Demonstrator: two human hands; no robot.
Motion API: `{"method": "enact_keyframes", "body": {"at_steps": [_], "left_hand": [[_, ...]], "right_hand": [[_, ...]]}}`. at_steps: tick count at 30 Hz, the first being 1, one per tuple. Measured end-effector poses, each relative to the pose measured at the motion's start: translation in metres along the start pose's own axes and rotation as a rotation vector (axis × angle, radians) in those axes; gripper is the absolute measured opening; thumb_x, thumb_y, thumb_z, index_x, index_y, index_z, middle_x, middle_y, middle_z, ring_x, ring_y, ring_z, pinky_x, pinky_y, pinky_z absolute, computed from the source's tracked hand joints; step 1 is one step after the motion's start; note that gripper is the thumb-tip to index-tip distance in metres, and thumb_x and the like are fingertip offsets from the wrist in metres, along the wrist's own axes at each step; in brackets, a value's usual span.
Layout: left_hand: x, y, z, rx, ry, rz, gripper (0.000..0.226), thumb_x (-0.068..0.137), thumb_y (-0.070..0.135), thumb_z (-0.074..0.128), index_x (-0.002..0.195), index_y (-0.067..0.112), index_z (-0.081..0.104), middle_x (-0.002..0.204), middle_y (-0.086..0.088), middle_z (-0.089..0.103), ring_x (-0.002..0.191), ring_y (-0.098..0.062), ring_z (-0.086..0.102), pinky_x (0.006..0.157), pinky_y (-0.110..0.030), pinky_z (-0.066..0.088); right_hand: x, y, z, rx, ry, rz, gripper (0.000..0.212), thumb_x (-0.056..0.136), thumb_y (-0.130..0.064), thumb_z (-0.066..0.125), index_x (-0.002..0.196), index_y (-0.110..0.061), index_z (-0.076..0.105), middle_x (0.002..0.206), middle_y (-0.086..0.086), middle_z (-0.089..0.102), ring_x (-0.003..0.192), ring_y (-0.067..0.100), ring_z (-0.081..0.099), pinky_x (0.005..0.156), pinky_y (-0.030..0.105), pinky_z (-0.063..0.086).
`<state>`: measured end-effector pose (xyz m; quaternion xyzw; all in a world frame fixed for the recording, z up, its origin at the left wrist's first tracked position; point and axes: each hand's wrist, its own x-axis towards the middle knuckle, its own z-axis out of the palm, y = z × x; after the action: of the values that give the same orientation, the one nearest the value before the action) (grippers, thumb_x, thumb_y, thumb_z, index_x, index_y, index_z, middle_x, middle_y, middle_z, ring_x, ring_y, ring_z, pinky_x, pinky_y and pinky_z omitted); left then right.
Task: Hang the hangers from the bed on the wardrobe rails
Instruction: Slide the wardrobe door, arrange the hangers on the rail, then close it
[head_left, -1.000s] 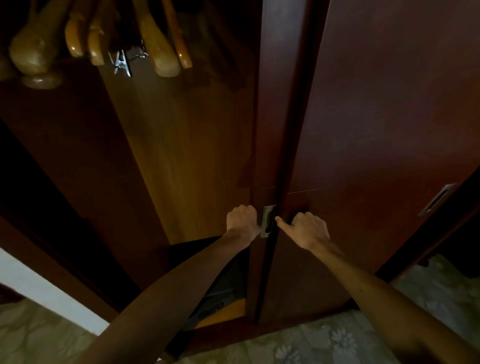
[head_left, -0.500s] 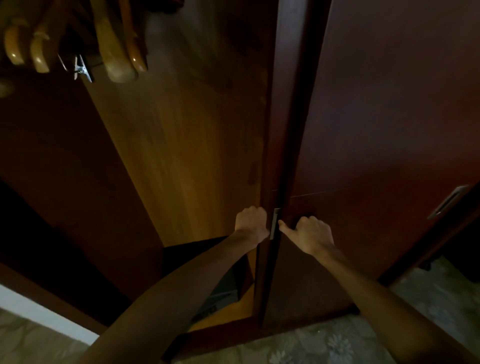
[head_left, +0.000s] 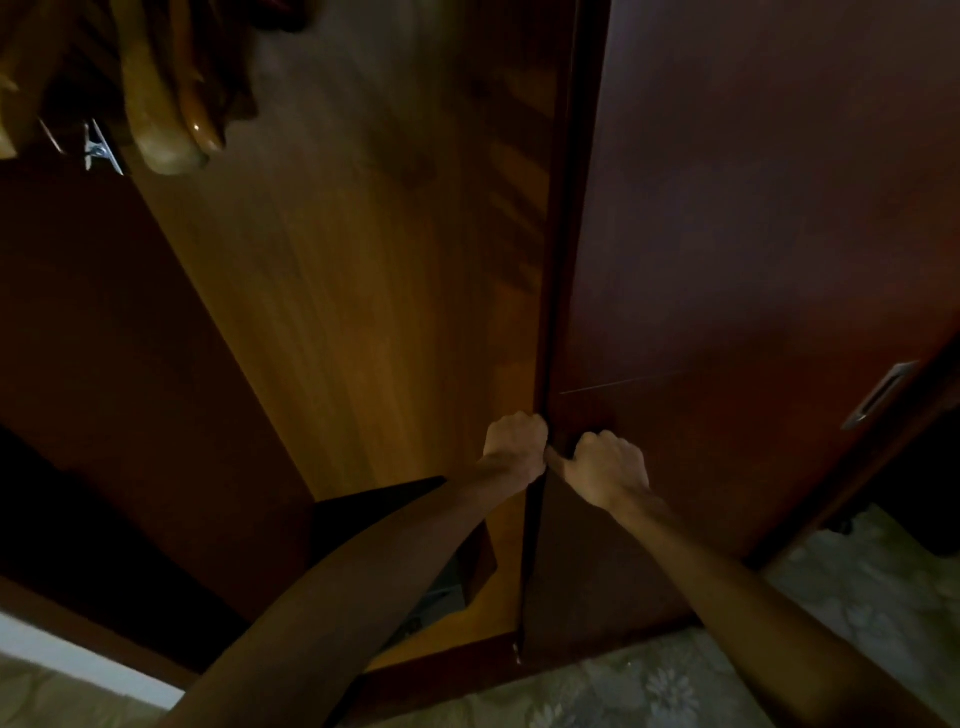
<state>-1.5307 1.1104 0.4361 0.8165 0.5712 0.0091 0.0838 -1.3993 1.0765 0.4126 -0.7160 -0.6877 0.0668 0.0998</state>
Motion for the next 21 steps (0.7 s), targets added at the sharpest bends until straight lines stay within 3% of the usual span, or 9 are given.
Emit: {"method": "enact_keyframes", "body": {"at_steps": [9,12,15,18,21], "left_hand": [[-0.005,0.005,-0.003,0.025,-0.010,0.000,0.013,0.096,0.011,0.062,0.108,0.008,0.063,0.108,-0.010,0.064,0.098,-0.025,0.065,0.076,-0.032,0.053],[-0.009,0.005,-0.006,0.053,-0.028,0.014,0.004,0.095,0.012,0.061,0.099,0.011,0.062,0.105,-0.009,0.065,0.094,-0.024,0.065,0.072,-0.032,0.051],[-0.014,-0.002,-0.020,0.088,0.002,0.048,0.008,0.097,0.016,0.058,0.103,0.010,0.060,0.109,-0.011,0.063,0.100,-0.026,0.063,0.075,-0.035,0.047],[-0.022,-0.016,-0.042,0.073,0.073,0.041,0.014,0.100,0.018,0.052,0.105,0.009,0.062,0.110,-0.011,0.064,0.100,-0.027,0.063,0.076,-0.035,0.048],[-0.034,-0.041,-0.076,0.037,0.183,-0.005,0.012,0.100,0.019,0.052,0.100,0.013,0.063,0.103,-0.007,0.066,0.094,-0.024,0.064,0.072,-0.034,0.049]], "right_hand": [[-0.008,-0.006,-0.010,0.071,-0.047,0.062,0.062,0.093,-0.067,0.044,0.057,-0.018,0.056,0.055,-0.005,0.056,0.053,0.014,0.059,0.057,0.029,0.051],[-0.015,-0.018,-0.015,0.054,-0.021,0.100,0.052,0.094,-0.061,0.048,0.071,-0.017,0.064,0.068,-0.003,0.064,0.065,0.017,0.065,0.063,0.031,0.054],[-0.017,-0.041,-0.032,-0.019,0.016,0.088,0.028,0.098,-0.040,0.053,0.092,-0.016,0.066,0.091,0.001,0.067,0.084,0.019,0.067,0.070,0.030,0.049],[-0.016,-0.070,-0.057,0.005,0.064,0.020,0.018,0.099,-0.027,0.051,0.090,-0.017,0.063,0.085,-0.003,0.060,0.083,0.016,0.067,0.067,0.027,0.047],[-0.011,-0.106,-0.089,0.067,0.151,-0.067,0.022,0.097,-0.027,0.051,0.080,-0.021,0.064,0.078,-0.005,0.063,0.075,0.013,0.067,0.067,0.028,0.055]]}}
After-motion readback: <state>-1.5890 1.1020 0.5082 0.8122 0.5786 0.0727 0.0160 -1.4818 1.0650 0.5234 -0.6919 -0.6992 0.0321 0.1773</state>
